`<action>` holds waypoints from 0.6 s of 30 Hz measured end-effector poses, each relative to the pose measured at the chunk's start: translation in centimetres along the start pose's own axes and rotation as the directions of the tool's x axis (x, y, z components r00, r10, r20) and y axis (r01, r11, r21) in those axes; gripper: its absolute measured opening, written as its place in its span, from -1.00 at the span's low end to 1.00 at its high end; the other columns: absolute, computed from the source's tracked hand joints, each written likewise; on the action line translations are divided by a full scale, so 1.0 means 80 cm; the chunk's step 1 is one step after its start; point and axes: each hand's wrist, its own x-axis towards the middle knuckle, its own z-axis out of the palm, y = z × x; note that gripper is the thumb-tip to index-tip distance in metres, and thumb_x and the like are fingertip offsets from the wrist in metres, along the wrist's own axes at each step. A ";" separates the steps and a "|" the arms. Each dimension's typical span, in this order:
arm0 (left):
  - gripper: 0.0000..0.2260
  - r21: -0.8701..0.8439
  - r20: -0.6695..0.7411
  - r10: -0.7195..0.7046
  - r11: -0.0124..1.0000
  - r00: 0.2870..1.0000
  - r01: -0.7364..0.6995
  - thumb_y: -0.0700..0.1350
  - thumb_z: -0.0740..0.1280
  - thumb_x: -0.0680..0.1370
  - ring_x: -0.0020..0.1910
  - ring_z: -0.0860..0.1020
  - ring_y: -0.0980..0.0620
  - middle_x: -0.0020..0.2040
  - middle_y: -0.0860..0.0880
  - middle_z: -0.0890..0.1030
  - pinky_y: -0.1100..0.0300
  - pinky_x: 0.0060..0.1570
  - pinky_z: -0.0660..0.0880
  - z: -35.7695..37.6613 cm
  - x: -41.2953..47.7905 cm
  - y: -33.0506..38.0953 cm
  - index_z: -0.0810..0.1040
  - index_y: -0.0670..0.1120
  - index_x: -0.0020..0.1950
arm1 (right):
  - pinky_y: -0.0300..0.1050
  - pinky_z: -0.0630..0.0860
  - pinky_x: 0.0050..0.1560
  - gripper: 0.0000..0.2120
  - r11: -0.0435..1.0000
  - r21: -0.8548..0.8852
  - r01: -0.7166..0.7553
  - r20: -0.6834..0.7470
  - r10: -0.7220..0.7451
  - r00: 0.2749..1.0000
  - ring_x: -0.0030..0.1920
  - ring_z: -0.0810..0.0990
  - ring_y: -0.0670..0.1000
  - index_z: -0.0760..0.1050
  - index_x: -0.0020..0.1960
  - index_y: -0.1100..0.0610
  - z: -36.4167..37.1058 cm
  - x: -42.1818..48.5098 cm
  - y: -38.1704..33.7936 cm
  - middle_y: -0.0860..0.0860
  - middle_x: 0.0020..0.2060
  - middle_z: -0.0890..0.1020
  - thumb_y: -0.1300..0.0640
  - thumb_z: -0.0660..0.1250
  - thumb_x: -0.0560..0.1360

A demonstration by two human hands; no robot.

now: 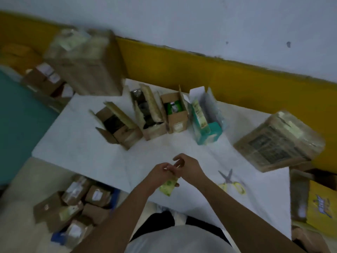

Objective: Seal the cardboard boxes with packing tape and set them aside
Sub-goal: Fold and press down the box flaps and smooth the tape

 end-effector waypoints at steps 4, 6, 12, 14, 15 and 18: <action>-0.76 -0.162 -0.124 -0.014 0.987 0.992 -0.006 -0.32 0.38 0.52 -0.30 0.66 -0.14 0.02 -0.32 0.65 0.12 -0.28 0.60 -0.068 -0.024 -0.048 0.51 -0.26 0.19 | -0.52 0.35 -0.21 -0.95 0.973 -0.173 0.150 0.110 -0.133 0.985 -0.32 0.50 -0.30 0.66 -0.17 0.13 0.056 0.020 -0.032 -0.10 -0.27 0.64 0.16 0.50 0.40; -0.61 -0.151 -0.170 -0.022 0.988 0.985 -0.004 -0.27 0.38 0.53 -0.22 0.67 -0.07 0.10 -0.25 0.63 0.20 -0.28 0.60 -0.092 -0.035 -0.073 0.45 -0.11 0.34 | -0.54 0.36 -0.19 -0.97 0.959 -0.204 0.195 0.191 -0.157 0.969 -0.30 0.51 -0.27 0.67 -0.16 0.12 0.089 0.026 -0.043 -0.05 -0.22 0.69 0.17 0.49 0.41; -0.25 -0.124 -0.383 -0.034 0.992 0.923 -0.015 -0.10 0.44 0.50 0.05 0.62 -0.20 0.09 -0.21 0.61 0.09 -0.02 0.58 -0.138 -0.048 -0.152 0.05 0.05 0.55 | -0.59 0.32 -0.17 -0.98 0.923 -0.298 0.244 0.328 -0.141 0.934 -0.16 0.61 -0.10 0.68 -0.15 0.12 0.186 0.040 -0.050 -0.01 -0.15 0.68 0.19 0.48 0.44; -0.07 -0.132 -0.424 -0.115 0.989 0.899 0.064 0.03 0.46 0.43 -0.14 0.67 -0.18 -0.07 -0.21 0.66 -0.09 -0.03 0.62 -0.149 -0.039 -0.185 -0.11 0.11 0.58 | -0.61 0.29 -0.15 -0.96 0.908 -0.329 0.258 0.346 -0.138 0.928 -0.09 0.63 -0.06 0.69 -0.12 0.12 0.215 0.044 -0.042 0.00 -0.13 0.69 0.20 0.46 0.45; -0.03 -0.137 -0.435 -0.146 0.986 0.888 0.095 0.04 0.46 0.44 -0.17 0.67 -0.15 -0.08 -0.20 0.66 -0.10 -0.05 0.62 -0.153 -0.031 -0.200 -0.19 0.10 0.58 | -0.61 0.29 -0.14 -0.95 0.903 -0.339 0.265 0.350 -0.140 0.926 -0.08 0.63 -0.05 0.69 -0.10 0.12 0.228 0.048 -0.037 0.00 -0.12 0.68 0.21 0.45 0.46; -0.05 -0.142 -0.481 -0.193 0.980 0.855 0.141 0.02 0.43 0.50 -0.12 0.65 -0.17 -0.04 -0.21 0.64 -0.03 -0.11 0.58 -0.160 -0.012 -0.221 -0.24 0.00 0.59 | -0.45 0.38 -0.06 -0.90 0.879 -0.372 0.299 0.370 -0.155 0.916 -0.06 0.60 -0.01 0.66 -0.02 0.14 0.256 0.055 -0.022 0.04 -0.09 0.64 0.22 0.40 0.49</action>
